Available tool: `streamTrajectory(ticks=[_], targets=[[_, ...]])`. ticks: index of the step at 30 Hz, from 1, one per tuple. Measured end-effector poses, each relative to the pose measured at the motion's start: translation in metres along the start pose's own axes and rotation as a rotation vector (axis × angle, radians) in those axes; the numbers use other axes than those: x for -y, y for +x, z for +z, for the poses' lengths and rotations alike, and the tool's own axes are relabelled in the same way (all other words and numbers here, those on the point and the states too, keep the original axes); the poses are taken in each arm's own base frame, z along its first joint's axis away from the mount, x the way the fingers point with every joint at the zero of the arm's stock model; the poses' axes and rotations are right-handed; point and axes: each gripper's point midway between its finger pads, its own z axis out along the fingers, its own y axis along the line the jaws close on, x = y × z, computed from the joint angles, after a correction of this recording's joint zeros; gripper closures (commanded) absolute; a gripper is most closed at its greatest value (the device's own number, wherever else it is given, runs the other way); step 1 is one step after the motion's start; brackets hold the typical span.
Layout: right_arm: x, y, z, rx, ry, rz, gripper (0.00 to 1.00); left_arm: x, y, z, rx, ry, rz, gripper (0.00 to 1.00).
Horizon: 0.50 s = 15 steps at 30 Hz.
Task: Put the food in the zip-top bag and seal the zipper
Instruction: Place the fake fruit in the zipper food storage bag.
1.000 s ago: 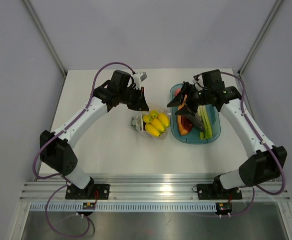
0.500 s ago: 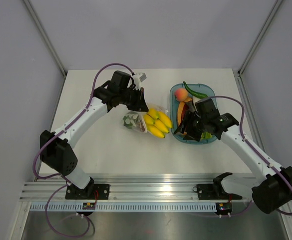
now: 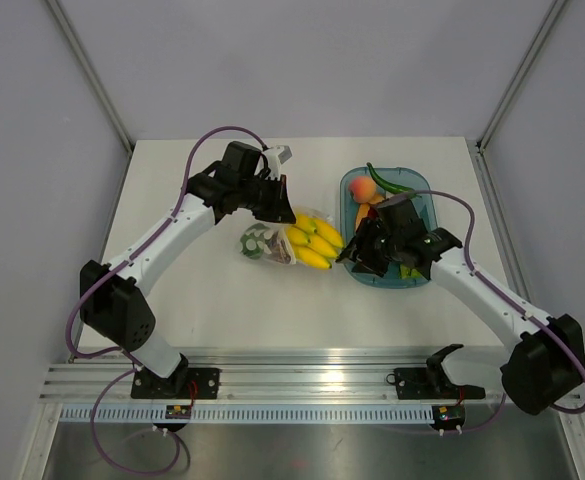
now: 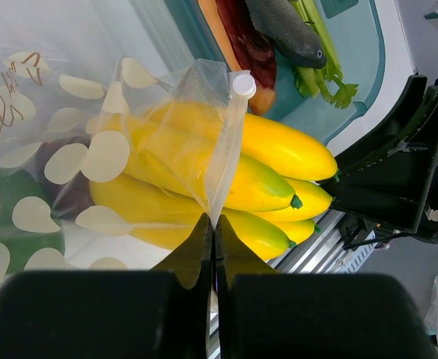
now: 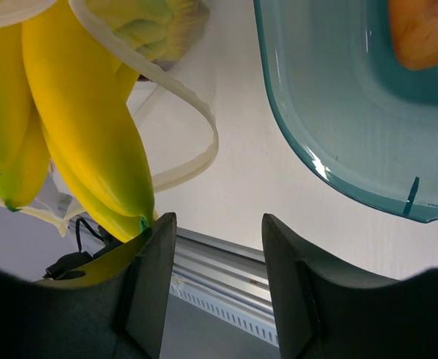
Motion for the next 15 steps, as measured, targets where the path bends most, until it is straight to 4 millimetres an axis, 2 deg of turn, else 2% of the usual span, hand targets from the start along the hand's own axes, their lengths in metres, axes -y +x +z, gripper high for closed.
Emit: streamTrajectory(ticks=[3,6,10,12,15], targets=[[-0.001,-0.001,-0.005,0.043,-0.037,0.017,0.48,-0.001,0.0,0.0,0.001,-0.003,0.0,1.0],[-0.003,-0.002,-0.019,0.104,-0.083,0.034,0.51,-0.001,0.0,0.0,0.001,-0.005,-0.001,1.0],[-0.003,-0.005,-0.036,0.199,-0.146,0.065,0.49,-0.001,0.0,0.0,0.001,-0.005,-0.01,1.0],[0.002,-0.004,-0.037,0.219,-0.154,0.082,0.47,0.0,0.0,0.0,0.001,-0.005,-0.019,1.0],[0.01,0.0,-0.027,0.208,-0.138,0.106,0.42,0.0,-0.001,0.0,0.001,-0.002,-0.039,1.0]])
